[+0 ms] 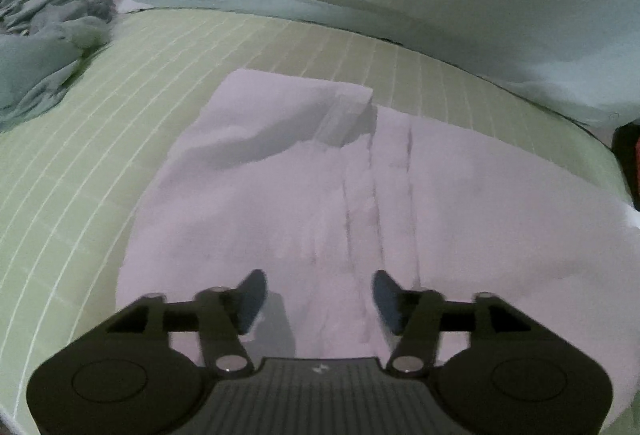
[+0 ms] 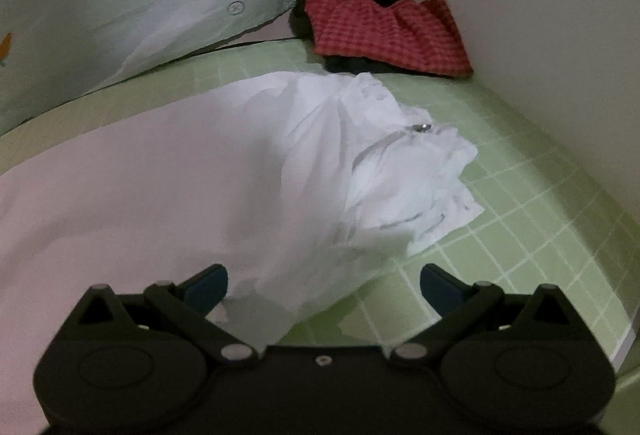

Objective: Fold clothes

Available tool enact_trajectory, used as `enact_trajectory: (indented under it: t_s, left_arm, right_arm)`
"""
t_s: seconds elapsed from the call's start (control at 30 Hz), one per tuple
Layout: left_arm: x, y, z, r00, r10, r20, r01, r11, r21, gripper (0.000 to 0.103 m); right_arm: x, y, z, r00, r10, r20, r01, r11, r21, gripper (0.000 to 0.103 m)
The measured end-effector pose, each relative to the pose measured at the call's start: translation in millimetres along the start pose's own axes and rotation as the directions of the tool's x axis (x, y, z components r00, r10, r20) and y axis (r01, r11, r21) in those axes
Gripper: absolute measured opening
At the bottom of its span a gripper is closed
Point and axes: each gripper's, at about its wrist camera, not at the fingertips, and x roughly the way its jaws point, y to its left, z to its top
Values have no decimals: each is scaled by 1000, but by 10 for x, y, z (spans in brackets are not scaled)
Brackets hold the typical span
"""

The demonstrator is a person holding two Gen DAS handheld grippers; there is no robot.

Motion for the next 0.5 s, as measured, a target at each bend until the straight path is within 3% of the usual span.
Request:
enact_trajectory:
  t_s: [0.13, 0.3, 0.37, 0.43, 0.5]
  left_arm:
    - [244, -87, 169, 999, 35, 5, -35, 998, 49, 90]
    - [441, -54, 301, 996, 86, 2, -86, 994, 73, 92]
    - [454, -25, 314, 997, 74, 1, -73, 995, 68, 88]
    - [495, -61, 304, 998, 56, -13, -54, 993, 106, 71]
    - [554, -144, 275, 997, 76, -23, -71, 985, 155, 63]
  right_arm:
    - [112, 14, 83, 999, -36, -3, 36, 999, 27, 103]
    - [256, 66, 145, 998, -61, -19, 62, 998, 34, 103]
    - [273, 91, 142, 997, -69, -23, 69, 997, 23, 103]
    - [296, 98, 135, 997, -73, -29, 74, 997, 19, 103]
    - [331, 92, 132, 996, -77, -42, 78, 997, 27, 103]
